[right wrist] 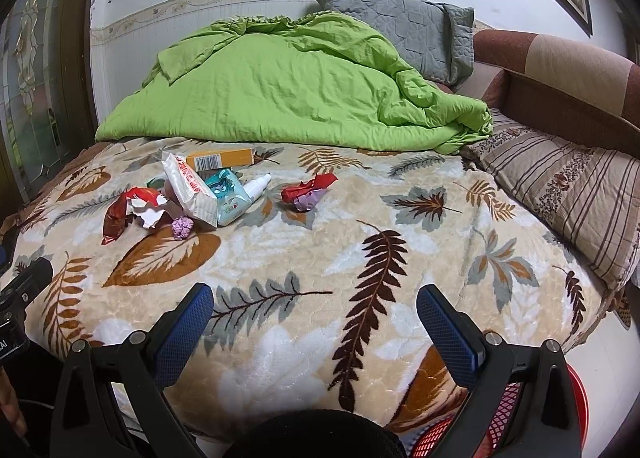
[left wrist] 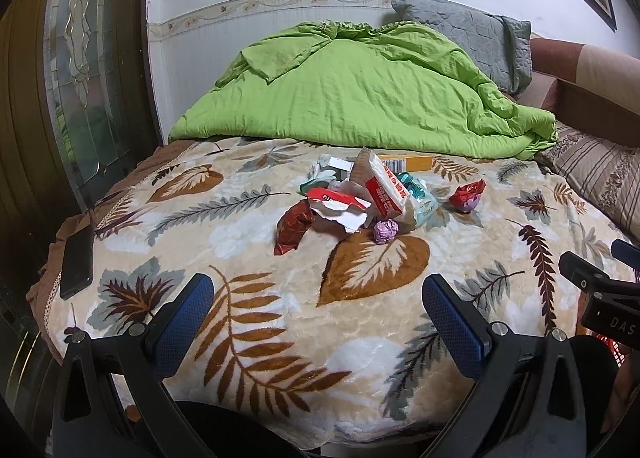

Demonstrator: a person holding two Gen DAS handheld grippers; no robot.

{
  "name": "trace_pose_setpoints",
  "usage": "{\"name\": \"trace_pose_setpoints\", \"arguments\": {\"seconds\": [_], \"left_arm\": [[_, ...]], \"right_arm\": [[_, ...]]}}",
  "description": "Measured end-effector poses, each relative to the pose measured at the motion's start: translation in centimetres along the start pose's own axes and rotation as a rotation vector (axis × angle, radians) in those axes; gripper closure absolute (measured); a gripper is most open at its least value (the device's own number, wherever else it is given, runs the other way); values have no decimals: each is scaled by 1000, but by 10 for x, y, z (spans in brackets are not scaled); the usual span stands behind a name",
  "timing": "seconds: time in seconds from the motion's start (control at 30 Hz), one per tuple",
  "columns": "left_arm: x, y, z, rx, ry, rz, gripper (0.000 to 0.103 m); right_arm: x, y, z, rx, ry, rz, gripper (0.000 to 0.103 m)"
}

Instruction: Collect trash

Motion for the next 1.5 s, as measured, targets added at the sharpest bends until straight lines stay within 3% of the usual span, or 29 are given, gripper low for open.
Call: {"name": "trace_pose_setpoints", "arguments": {"seconds": [0.67, 0.77, 0.9, 1.03, 1.27, 1.37, 1.43, 1.5], "left_arm": [[3, -7, 20, -45, -54, -30, 0], [9, -25, 35, -54, -79, -71, 0], [18, -48, 64, -70, -119, -145, 0], [26, -67, 102, -60, -158, -187, 2], [22, -82, 159, -64, -251, -256, 30], [23, -90, 171, -65, -261, -271, 34], [23, -94, 179, -49, -274, -257, 42], [23, -100, 185, -44, -287, -265, 58]], "right_arm": [[-1, -6, -4, 14, 12, -42, 1], [-1, -15, -2, 69, -8, -63, 4], [2, -33, 6, 196, -55, -81, 18], [13, -58, 10, 263, -48, -116, 23], [45, -116, 29, 301, 9, -212, 26], [58, -142, 49, 316, -3, -229, 26], [68, -161, 66, 319, -10, -246, 27], [74, -176, 80, 308, -12, -267, 28]]}}
Point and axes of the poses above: each gripper's, at about its wrist camera, not at the fingertips, and z roughly the way its jaws point, y to its right, x to its top, the point moved 8 cm from there along z, roughly the way its jaws point, and after that the axes turned 14 degrees about -x, right-handed, at the moved point
